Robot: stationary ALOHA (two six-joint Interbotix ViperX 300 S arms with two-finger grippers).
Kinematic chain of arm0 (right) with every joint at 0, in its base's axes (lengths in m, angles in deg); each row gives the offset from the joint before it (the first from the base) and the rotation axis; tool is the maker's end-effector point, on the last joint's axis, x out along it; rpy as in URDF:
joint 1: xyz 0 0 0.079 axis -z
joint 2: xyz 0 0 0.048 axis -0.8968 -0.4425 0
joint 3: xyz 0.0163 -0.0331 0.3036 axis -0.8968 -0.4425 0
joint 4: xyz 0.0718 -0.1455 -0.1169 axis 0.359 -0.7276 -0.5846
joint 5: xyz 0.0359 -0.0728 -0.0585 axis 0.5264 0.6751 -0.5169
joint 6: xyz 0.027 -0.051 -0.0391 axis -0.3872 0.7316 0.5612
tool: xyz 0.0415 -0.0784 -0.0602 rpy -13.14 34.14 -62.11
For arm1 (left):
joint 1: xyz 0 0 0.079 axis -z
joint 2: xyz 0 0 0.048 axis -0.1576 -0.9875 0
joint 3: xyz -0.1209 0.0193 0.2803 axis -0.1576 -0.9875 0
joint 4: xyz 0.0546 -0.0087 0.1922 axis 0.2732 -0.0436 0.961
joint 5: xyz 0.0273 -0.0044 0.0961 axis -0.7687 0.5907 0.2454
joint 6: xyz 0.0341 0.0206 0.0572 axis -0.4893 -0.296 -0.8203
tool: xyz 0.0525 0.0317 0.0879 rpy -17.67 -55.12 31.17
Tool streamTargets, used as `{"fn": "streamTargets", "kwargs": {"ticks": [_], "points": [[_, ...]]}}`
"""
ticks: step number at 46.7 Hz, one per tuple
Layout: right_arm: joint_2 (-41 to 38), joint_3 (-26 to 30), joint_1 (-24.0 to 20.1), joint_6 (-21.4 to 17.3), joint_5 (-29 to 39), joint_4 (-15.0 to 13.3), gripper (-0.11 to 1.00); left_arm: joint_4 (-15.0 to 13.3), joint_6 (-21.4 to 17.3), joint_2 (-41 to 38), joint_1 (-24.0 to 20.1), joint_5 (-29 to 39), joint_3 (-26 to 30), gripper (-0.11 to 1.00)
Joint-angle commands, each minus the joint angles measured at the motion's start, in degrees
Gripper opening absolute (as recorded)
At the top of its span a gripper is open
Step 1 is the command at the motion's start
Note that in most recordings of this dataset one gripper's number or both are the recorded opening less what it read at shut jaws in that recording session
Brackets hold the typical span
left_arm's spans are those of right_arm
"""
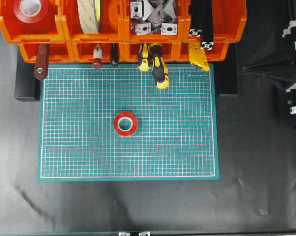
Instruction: Pick vinyl tape from container rack with left arm.
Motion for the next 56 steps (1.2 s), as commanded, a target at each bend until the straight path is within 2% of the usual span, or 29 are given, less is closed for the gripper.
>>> {"fn": "streamTargets", "kwargs": {"ticks": [1,20,27,39,48,56], "points": [[-0.18,1.49,-0.18,0.09,-0.35,0.09,0.0,0.0,0.09,-0.44,0.0,-0.7,0.62,0.83],[0.79,1.32,-0.35,0.09,-0.18,0.09,0.0,0.0,0.26,-0.53,0.0,-0.79,-0.35,0.83],[0.79,1.14,-0.35,0.09,0.44,0.09,0.0,-0.09,0.26,-0.53,0.0,-2.99,-0.79,0.83],[0.88,0.97,-0.35,0.18,4.39,0.09,0.0,0.0,-1.14,-0.62,0.0,-6.15,-2.81,0.83],[0.88,0.97,-0.35,0.18,9.49,0.09,0.0,0.0,-0.09,0.0,-0.09,-6.86,-4.13,0.83],[0.88,0.97,-0.35,0.18,8.0,0.09,0.0,0.0,0.09,0.18,-0.26,-6.86,-5.54,0.83]]}}
